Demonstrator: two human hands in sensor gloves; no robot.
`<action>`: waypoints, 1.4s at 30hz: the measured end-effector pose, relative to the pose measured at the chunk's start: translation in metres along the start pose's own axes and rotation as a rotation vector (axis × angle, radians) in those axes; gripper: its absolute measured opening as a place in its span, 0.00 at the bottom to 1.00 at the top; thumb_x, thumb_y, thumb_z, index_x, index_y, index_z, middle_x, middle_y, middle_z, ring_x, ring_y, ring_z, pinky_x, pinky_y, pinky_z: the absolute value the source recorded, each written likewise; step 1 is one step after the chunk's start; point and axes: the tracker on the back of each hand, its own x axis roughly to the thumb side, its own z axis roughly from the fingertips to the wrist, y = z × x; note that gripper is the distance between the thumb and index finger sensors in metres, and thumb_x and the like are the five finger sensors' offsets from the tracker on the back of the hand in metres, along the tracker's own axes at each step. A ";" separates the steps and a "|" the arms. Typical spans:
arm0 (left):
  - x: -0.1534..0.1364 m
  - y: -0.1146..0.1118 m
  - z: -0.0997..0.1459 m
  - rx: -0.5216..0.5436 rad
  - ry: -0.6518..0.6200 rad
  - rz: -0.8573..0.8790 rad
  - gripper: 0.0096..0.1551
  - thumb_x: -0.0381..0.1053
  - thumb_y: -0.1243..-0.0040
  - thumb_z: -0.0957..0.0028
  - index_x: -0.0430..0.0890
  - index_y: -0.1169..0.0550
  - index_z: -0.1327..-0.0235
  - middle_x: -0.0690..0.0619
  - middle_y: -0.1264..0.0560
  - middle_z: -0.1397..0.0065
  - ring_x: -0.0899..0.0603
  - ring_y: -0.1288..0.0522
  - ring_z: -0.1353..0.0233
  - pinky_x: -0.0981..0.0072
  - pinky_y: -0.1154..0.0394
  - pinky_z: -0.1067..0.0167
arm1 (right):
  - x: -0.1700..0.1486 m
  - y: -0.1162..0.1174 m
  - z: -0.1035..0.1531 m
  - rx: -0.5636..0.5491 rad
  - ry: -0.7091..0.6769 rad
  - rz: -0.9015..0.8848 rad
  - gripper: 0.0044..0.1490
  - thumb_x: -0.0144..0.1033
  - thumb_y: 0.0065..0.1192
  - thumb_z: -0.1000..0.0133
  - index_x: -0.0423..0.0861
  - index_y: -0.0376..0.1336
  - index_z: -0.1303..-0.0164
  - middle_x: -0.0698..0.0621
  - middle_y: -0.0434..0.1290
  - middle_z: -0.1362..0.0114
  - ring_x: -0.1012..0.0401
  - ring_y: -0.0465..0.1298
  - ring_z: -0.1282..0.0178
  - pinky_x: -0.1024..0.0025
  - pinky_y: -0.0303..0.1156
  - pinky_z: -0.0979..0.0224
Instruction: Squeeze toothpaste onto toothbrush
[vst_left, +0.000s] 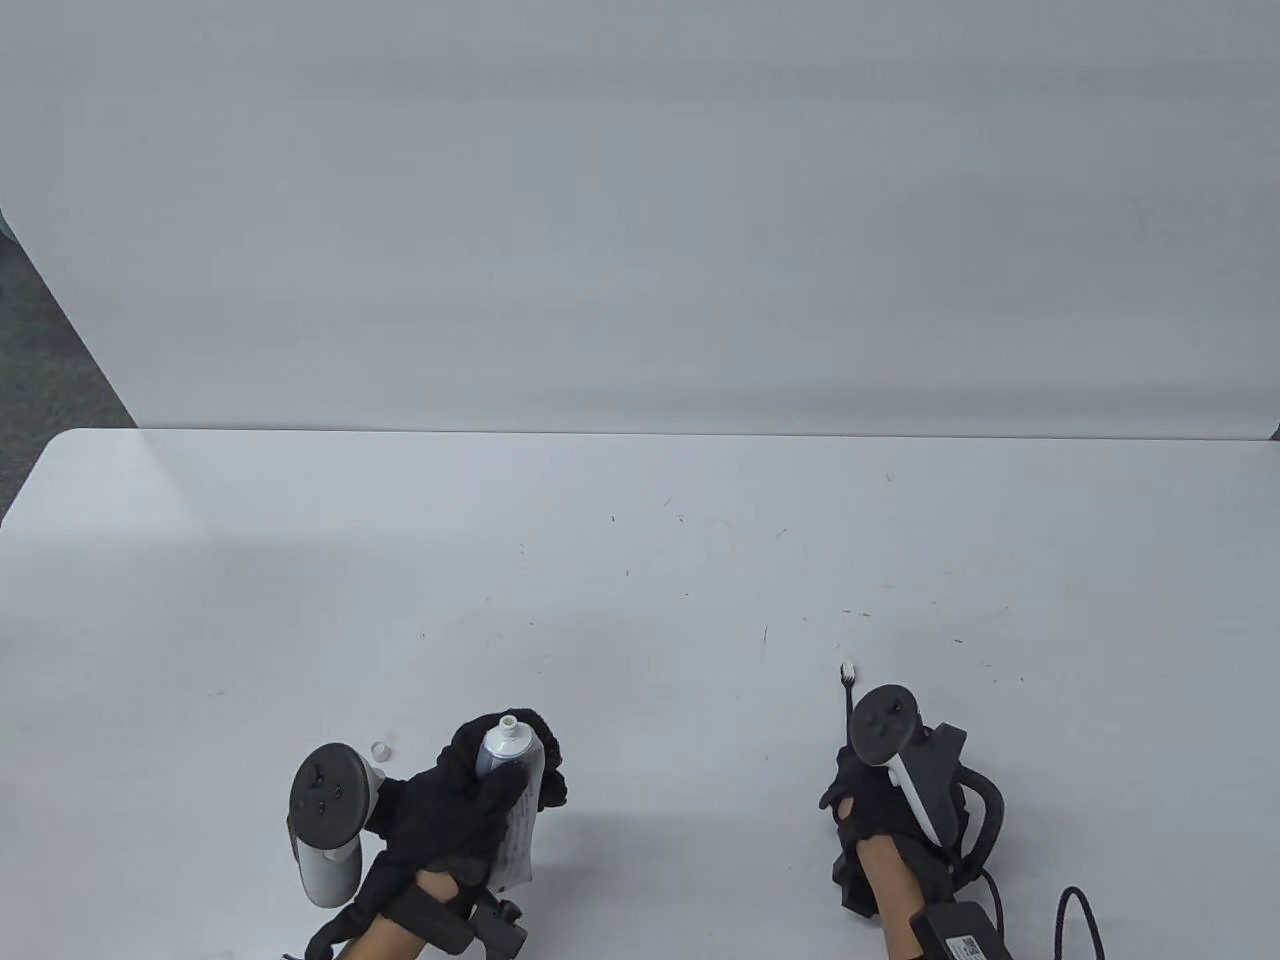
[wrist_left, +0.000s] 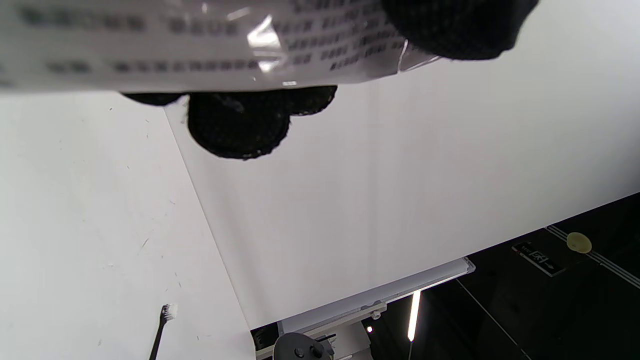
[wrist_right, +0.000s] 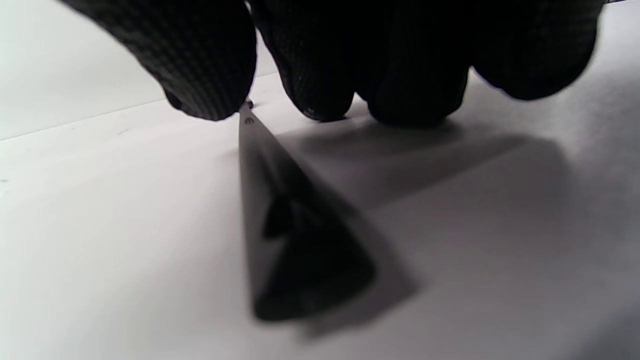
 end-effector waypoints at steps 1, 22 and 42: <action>-0.001 0.000 0.000 0.000 0.003 -0.006 0.41 0.59 0.42 0.60 0.43 0.33 0.34 0.42 0.30 0.31 0.31 0.24 0.35 0.29 0.28 0.39 | 0.000 0.000 0.000 -0.002 0.004 -0.002 0.31 0.43 0.70 0.54 0.35 0.72 0.49 0.37 0.71 0.35 0.47 0.78 0.50 0.46 0.77 0.52; -0.012 0.008 -0.003 0.044 0.054 -0.019 0.41 0.60 0.40 0.60 0.43 0.32 0.33 0.41 0.29 0.31 0.31 0.24 0.35 0.29 0.29 0.39 | 0.012 0.009 -0.001 0.017 0.013 0.097 0.26 0.34 0.70 0.56 0.31 0.70 0.55 0.37 0.68 0.35 0.47 0.76 0.49 0.45 0.75 0.50; -0.018 -0.004 -0.008 -0.085 0.116 -0.199 0.44 0.63 0.38 0.64 0.44 0.27 0.34 0.43 0.26 0.34 0.31 0.22 0.38 0.30 0.27 0.41 | 0.058 -0.084 0.088 -0.157 -0.890 -0.700 0.27 0.23 0.67 0.57 0.28 0.70 0.49 0.33 0.69 0.36 0.53 0.83 0.63 0.49 0.82 0.61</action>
